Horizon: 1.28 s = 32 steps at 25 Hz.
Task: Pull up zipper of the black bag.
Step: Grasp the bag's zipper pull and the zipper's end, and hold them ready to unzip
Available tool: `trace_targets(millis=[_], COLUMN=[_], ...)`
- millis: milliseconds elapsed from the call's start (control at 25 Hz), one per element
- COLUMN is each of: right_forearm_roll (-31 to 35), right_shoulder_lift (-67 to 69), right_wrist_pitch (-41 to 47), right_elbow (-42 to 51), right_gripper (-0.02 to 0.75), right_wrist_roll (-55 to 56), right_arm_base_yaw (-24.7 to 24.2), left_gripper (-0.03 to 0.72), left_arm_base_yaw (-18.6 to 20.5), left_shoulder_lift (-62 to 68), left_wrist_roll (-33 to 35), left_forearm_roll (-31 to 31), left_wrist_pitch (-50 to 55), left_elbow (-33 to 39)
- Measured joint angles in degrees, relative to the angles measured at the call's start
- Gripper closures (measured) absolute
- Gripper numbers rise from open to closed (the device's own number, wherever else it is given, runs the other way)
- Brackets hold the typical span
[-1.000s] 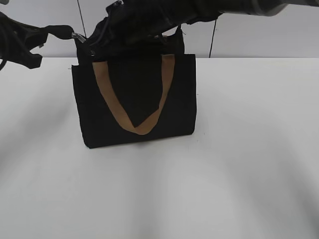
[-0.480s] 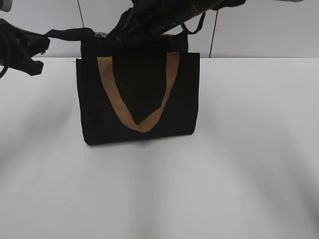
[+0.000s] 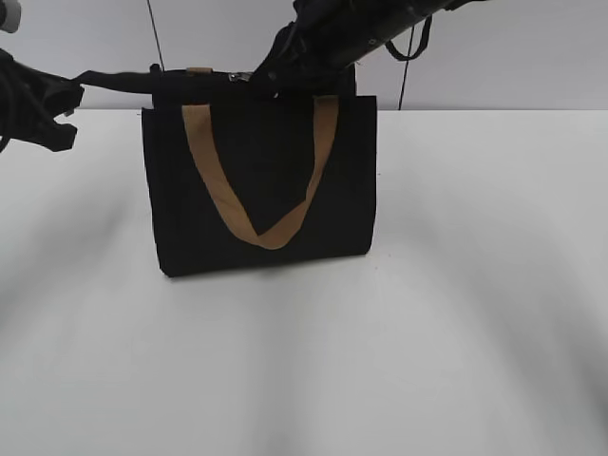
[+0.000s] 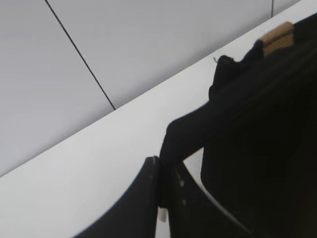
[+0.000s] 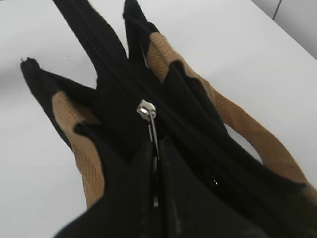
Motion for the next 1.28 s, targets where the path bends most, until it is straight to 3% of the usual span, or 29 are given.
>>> trace_targets(millis=[520,920,1040,1160,1280], right_forearm_roll=[-7.18,-7.67,-7.85,-8.34,-9.00], right_shoulder_lift=[-2.40,-2.40,-2.64,-3.04,-4.07], right_wrist_pitch=[3.90,6.97,7.04,8.16,9.97], right_elbow=[0.00,0.00,0.00,0.00,0.00], right_gripper=[0.750,0.729,0.584,0.334,0.197], right_wrist_roll=[5.84,6.39,7.70,9.68,12.84], right_arm_base_yaw=[-6.38,-6.66,-6.66,-6.66,-6.84], left_gripper=[0.669,0.666,0.603,0.456,0.303], left_arm_base_yaw=[0.00,-0.78,-2.94,-5.03,-6.32], left_shoulder_lift=[0.00,0.00,0.00,0.00,-0.13], left_wrist_roll=[0.00,-0.24,-0.26,-0.26,-0.26], left_forearm_roll=[-2.60,-6.08,-7.31,-10.58,-17.86], left_wrist_pitch=[2.82,2.33,3.19,3.92,8.55], left_elbow=[0.00,0.00,0.00,0.00,0.00])
